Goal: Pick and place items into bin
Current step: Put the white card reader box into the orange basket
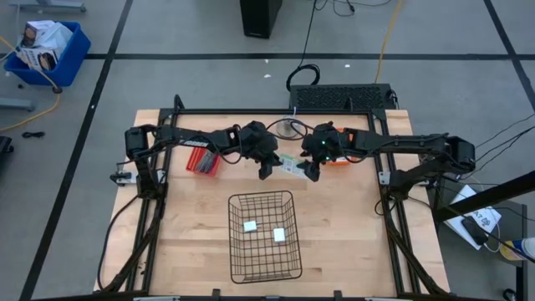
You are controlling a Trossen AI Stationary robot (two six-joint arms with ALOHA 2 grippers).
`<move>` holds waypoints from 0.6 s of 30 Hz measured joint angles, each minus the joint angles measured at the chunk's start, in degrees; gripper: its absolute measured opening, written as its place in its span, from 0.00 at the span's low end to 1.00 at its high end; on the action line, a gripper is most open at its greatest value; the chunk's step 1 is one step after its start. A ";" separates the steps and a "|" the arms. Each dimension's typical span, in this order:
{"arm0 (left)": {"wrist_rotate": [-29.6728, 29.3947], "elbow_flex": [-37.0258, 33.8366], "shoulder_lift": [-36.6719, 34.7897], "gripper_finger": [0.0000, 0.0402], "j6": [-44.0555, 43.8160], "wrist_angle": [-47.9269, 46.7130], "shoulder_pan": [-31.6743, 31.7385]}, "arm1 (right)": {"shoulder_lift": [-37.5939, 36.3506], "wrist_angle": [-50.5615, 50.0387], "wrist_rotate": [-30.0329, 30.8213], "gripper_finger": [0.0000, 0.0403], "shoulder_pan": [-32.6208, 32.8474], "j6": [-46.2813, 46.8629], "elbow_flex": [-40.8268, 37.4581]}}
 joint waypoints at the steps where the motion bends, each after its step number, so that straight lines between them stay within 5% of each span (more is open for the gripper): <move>1: 0.00 0.00 0.00 0.10 -0.01 0.01 -0.01 | 0.00 0.08 -0.02 0.53 0.00 0.47 0.00; 8: -0.02 0.00 0.00 0.11 -0.23 0.10 -0.04 | 0.00 -1.15 -0.11 0.10 -0.01 1.22 0.05; 18: -1.61 -0.02 0.00 0.23 -3.18 -1.06 0.17 | -1.43 -5.11 0.67 0.09 -2.15 4.86 0.08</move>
